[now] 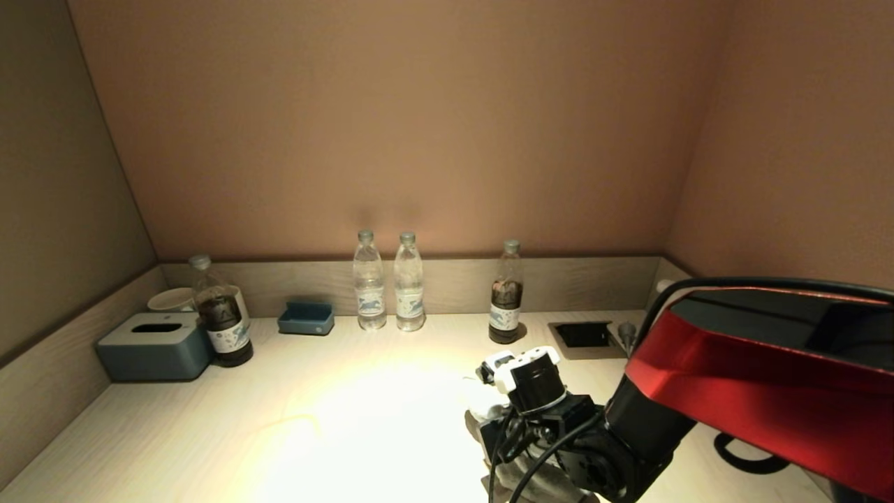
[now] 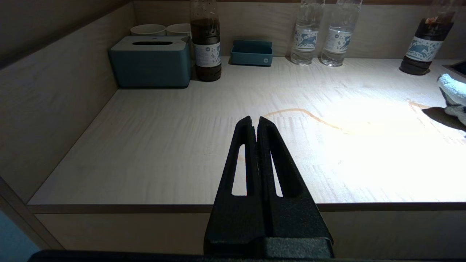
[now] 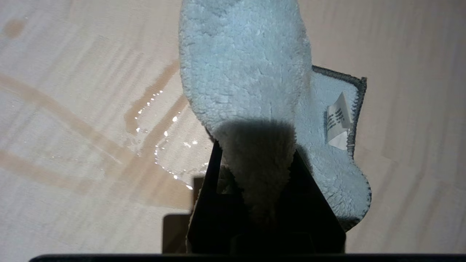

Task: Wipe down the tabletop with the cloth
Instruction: Sweep the stains on the table

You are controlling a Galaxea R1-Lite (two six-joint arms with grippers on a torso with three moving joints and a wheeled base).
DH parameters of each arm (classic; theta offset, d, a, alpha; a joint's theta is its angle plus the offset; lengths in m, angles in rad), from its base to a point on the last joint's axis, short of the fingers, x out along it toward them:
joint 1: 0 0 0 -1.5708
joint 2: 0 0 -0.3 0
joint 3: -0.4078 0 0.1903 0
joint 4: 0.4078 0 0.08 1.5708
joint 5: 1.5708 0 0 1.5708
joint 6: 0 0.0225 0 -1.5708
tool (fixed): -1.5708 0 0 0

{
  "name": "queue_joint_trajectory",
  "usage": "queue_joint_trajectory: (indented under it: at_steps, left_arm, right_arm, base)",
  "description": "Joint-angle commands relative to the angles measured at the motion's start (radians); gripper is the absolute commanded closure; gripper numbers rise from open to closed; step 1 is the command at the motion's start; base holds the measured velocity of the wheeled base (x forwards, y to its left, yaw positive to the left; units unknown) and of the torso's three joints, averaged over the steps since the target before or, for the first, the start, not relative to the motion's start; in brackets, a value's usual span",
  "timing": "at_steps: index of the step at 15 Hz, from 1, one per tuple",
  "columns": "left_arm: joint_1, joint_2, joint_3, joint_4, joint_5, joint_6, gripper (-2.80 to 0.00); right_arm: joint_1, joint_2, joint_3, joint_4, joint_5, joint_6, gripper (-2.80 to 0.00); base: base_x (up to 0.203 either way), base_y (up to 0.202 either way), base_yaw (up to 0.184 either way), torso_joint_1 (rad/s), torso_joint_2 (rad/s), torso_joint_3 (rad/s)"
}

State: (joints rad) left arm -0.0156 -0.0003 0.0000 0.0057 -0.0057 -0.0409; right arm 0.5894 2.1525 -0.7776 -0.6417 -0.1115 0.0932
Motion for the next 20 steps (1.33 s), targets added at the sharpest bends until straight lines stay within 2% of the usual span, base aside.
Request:
queue_joint_trajectory:
  at_steps: [1, 9, 12, 20]
  left_arm:
    - [0.000, 0.000, 0.000, 0.000, 0.000, -0.001, 0.00]
    - [0.000, 0.000, 0.000, 0.000, 0.000, -0.001, 0.00]
    - [0.000, 0.000, 0.000, 0.000, 0.000, -0.002, 0.00]
    - [0.000, 0.000, 0.000, 0.000, 0.000, -0.001, 0.00]
  right_arm:
    - [0.044, 0.043, -0.066, 0.007, 0.000, -0.001, 0.00]
    - [0.053, 0.190, -0.254, 0.030, -0.018, -0.012, 0.00]
    - [0.024, 0.266, -0.333, 0.043, -0.067, -0.021, 0.00]
    - [-0.067, 0.312, -0.436, 0.071, -0.071, -0.049, 0.00]
  base:
    - [0.000, 0.000, 0.000, 0.000, 0.00, 0.000]
    - [0.000, 0.000, 0.000, 0.000, 0.00, 0.000]
    - [0.000, 0.000, 0.000, 0.000, 0.00, 0.000]
    - [0.000, 0.000, 0.000, 0.000, 0.00, 0.000]
